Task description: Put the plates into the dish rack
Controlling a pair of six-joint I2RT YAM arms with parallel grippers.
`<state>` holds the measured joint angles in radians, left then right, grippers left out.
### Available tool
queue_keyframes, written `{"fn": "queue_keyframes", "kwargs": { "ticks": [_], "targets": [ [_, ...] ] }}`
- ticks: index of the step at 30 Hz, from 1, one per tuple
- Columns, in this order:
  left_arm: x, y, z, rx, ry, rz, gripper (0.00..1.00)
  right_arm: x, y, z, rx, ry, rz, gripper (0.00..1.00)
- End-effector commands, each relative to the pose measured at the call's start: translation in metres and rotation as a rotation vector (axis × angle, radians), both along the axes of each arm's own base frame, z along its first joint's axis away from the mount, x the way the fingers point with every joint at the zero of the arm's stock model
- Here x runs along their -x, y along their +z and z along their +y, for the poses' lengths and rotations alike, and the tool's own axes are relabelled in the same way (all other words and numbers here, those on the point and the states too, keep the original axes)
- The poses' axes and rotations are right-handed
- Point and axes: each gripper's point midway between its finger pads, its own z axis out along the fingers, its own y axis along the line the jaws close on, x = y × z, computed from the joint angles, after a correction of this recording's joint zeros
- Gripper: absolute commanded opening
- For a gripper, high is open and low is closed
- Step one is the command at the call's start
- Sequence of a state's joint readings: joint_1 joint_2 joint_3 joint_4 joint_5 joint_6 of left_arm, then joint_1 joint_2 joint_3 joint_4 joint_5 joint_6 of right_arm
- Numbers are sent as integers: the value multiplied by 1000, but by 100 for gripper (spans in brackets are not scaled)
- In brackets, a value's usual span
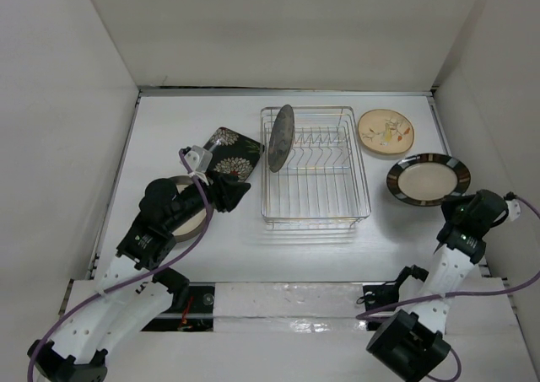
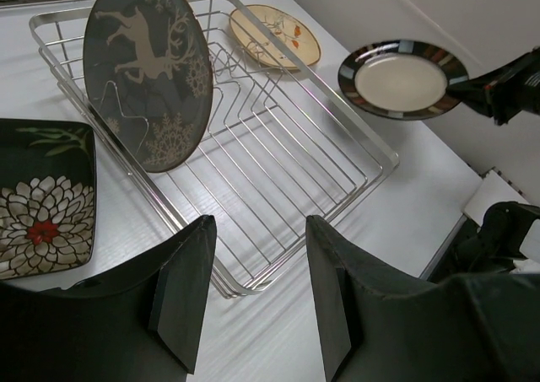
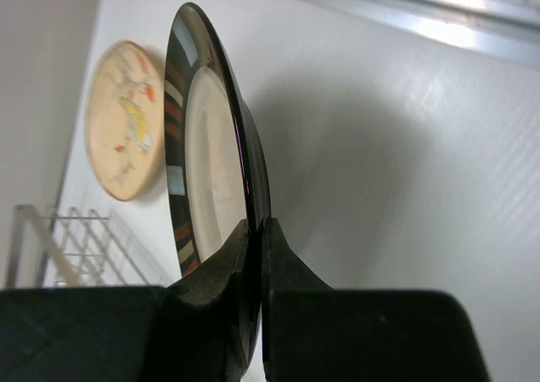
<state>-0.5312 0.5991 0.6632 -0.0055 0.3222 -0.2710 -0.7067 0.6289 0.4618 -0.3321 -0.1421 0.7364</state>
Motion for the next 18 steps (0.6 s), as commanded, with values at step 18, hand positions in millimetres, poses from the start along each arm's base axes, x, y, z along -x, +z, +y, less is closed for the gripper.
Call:
{"fn": "queue_keyframes", "kwargs": {
  "ticks": [18],
  "targets": [
    [-8,19,2,11,37,-49,43,-116,289,149,388,436,-477,0]
  ]
}}
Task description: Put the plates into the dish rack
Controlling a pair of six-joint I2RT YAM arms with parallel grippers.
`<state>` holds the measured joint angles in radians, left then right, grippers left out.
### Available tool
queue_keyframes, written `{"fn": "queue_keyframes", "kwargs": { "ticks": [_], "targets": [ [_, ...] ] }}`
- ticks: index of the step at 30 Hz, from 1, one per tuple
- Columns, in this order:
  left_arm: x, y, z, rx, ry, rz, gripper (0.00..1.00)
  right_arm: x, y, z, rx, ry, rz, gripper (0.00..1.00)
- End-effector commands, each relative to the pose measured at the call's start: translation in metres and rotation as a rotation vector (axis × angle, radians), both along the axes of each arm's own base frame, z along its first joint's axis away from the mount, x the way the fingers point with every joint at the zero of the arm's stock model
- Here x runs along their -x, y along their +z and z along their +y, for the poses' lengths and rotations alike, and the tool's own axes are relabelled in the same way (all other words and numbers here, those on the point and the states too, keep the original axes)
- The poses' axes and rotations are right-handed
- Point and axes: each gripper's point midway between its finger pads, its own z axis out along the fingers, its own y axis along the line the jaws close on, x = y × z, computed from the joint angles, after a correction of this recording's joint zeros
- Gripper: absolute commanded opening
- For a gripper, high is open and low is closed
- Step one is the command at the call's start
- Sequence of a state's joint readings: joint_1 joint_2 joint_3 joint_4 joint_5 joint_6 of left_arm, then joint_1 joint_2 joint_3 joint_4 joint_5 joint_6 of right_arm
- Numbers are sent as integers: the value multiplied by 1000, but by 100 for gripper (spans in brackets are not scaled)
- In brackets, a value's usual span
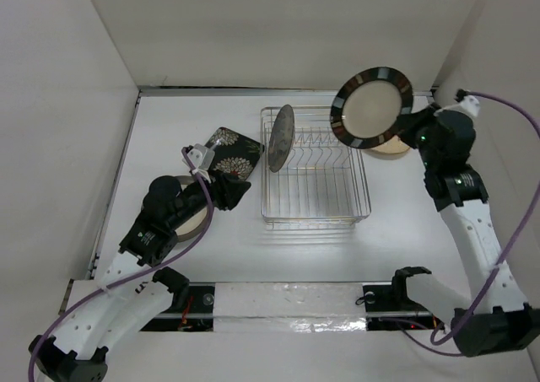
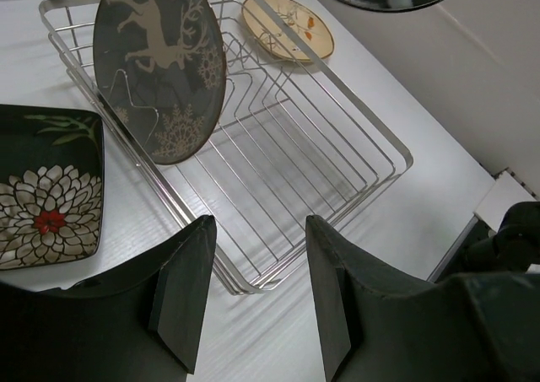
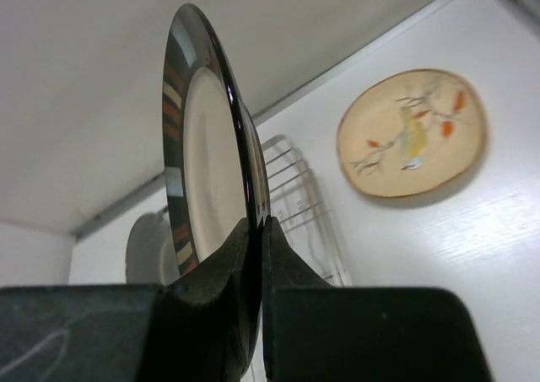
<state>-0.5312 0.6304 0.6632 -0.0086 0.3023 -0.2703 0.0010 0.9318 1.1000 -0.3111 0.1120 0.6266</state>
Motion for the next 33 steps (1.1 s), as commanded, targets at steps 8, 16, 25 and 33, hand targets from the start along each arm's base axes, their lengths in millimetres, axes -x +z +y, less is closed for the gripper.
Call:
{"fn": "queue_keyframes", "kwargs": {
  "ticks": [8,16,25,33],
  "targets": [
    [-3,26,4,22,30,-72,43,-56,63,79,137,17,-125,0],
    [-1,26,2,24,16,-74,43,-74,43,117,189,82,-61,0],
    [1,28,3,28,15,-79,43,-79,25,167,276,146,0,0],
    [0,29,4,31,21,-82,43,-86,1,187,360,133,64,0]
  ]
}}
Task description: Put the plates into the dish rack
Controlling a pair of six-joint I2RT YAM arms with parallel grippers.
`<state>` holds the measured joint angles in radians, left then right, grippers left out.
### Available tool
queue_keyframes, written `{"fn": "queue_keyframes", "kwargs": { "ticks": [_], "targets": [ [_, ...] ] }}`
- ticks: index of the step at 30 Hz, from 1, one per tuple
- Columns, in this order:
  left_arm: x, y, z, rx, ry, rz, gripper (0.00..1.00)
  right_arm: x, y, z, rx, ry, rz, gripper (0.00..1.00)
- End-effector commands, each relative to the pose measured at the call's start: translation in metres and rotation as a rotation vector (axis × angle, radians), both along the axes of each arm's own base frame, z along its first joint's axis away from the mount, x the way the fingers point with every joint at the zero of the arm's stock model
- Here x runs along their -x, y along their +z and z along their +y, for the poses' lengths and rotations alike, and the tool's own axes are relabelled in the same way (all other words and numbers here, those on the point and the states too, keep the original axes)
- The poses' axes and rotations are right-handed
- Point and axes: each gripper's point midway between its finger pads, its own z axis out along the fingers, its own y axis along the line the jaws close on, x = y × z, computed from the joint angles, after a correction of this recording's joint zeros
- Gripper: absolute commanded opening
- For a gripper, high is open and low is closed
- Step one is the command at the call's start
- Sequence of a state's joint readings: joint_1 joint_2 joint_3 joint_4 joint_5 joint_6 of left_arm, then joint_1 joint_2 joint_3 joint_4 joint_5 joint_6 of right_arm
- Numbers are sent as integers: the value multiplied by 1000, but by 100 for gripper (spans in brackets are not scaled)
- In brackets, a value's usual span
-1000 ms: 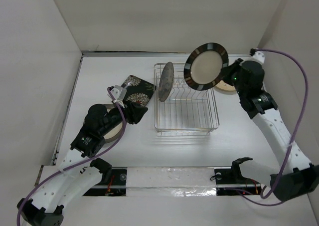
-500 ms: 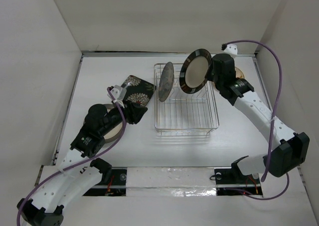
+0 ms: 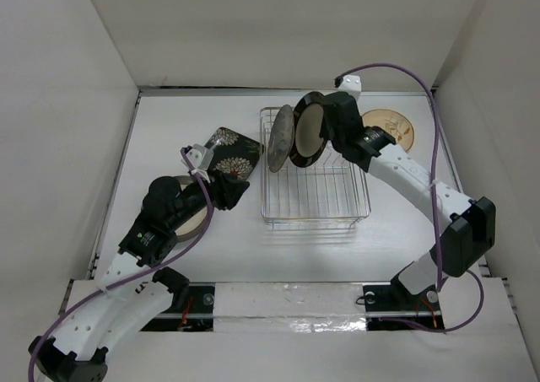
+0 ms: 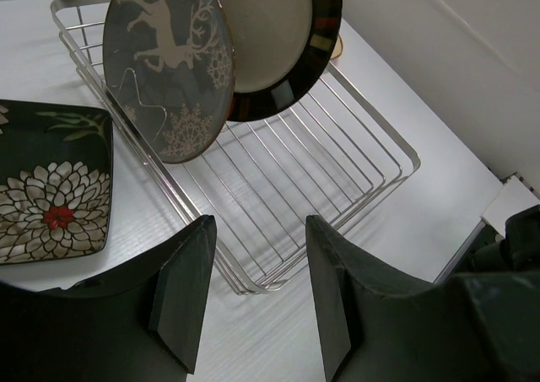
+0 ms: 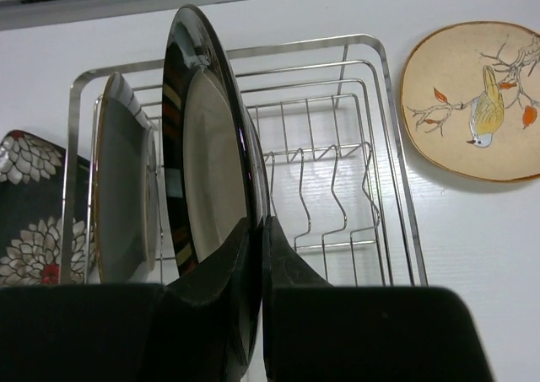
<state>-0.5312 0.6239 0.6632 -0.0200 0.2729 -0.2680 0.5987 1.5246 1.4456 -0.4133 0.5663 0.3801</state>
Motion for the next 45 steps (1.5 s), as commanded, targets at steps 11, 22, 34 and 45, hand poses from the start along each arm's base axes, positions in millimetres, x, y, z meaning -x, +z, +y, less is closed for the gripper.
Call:
{"fn": "queue_keyframes", "kwargs": {
  "ticks": [11,22,34,45],
  "targets": [
    [3,28,-3,35,-23,-76,43,-14,61,54,36,-53,-176,0],
    [2,25,-4,30,-25,-65,43,-10,7,90,91,-37,-95,0],
    [1,24,-4,28,-25,-61,43,-9,-16,112,-129,73,-49,27],
    [0,24,-3,29,-14,-64,43,-1,18,74,-205,27,-114,43]
  ]
}}
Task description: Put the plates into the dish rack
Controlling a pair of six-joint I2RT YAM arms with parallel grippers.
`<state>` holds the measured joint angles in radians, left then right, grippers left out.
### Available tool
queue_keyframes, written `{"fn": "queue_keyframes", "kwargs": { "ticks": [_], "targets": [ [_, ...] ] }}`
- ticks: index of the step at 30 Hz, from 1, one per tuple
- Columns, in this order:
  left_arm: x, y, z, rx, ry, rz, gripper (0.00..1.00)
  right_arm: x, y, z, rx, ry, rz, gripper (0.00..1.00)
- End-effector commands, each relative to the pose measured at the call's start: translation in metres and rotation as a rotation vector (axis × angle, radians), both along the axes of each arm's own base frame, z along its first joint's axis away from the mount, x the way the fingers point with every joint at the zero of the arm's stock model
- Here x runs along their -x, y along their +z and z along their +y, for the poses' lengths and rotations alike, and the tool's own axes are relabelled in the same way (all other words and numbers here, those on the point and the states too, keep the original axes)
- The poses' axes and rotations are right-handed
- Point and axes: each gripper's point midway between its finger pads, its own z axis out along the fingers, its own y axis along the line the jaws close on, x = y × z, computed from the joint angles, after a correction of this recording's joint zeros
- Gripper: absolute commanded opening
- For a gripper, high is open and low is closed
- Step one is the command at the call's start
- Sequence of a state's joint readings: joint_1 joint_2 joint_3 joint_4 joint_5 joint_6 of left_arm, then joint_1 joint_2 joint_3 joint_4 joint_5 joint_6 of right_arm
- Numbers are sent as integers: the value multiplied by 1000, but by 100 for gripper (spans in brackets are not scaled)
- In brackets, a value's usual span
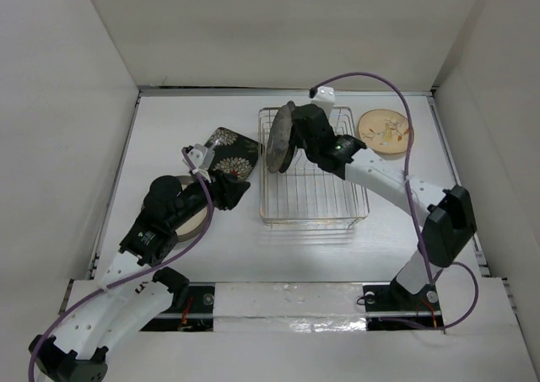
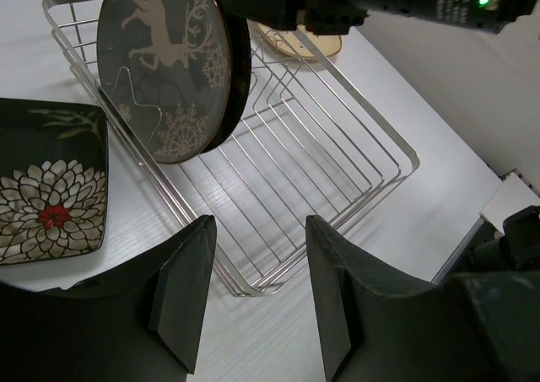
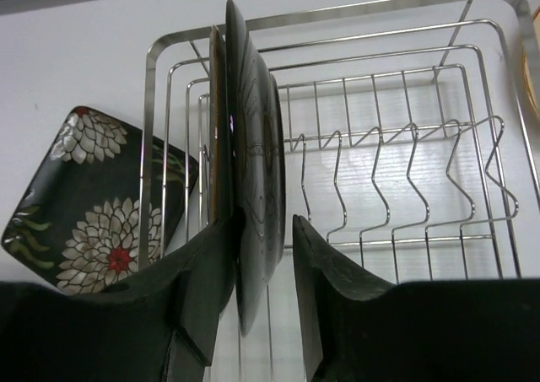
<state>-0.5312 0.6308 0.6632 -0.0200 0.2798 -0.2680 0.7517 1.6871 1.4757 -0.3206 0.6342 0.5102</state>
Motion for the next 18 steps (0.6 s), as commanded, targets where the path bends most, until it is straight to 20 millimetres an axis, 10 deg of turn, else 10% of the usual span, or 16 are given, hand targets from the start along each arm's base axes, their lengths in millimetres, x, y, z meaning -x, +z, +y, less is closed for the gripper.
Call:
{"fn": "queue_keyframes", "kwargs": {
  "ticks": [1,8,12,18],
  "targets": [
    [1,25,-3,29,-15,-68,43,6,72,-15,-162,-19,-150,49],
    [-2,21,-2,24,-10,-56,42,18,91,-92,-213,-104,-257,58],
    [-7,20,0,20,-1,-47,10,17,83,-153,-322,-146,-331,0],
    [-12,18,5,19,42,-45,0,-11,16,-250,-439,-337,-259,5]
  ]
}}
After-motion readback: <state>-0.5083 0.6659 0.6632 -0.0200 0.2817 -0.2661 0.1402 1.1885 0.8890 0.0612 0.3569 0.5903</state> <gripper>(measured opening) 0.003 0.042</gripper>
